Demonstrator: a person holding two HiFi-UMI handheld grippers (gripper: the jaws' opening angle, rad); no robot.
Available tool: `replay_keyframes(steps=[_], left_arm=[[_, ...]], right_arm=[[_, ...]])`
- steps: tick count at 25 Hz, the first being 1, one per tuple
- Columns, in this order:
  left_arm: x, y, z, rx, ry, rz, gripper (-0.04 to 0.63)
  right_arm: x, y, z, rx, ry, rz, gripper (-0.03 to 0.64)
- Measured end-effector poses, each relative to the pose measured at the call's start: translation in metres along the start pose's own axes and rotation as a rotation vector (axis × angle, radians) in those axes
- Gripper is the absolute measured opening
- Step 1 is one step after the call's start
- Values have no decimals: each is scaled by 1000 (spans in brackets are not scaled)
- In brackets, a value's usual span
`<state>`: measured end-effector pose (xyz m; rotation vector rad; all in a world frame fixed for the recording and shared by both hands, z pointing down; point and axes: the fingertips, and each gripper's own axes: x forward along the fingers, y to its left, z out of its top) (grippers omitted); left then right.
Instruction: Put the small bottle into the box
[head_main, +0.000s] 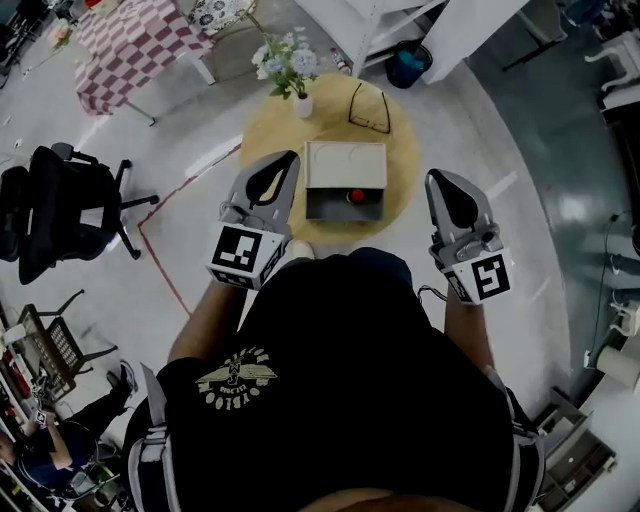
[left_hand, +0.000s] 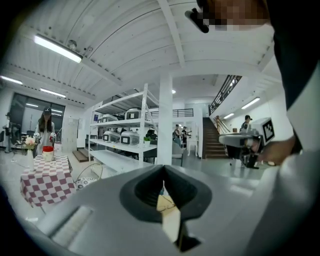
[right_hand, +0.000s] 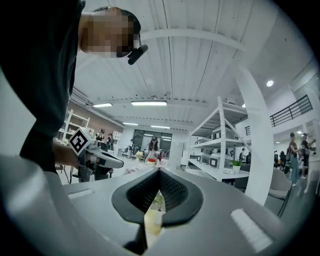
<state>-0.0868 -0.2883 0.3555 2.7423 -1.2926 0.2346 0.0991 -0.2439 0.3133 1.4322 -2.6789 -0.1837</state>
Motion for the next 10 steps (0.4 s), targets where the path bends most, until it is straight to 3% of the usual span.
replay_keyframes(steps=[10], left_arm=[[17, 46, -28, -2, 45, 0, 0]], right_arm=[[60, 8, -35, -34, 77, 45, 8]])
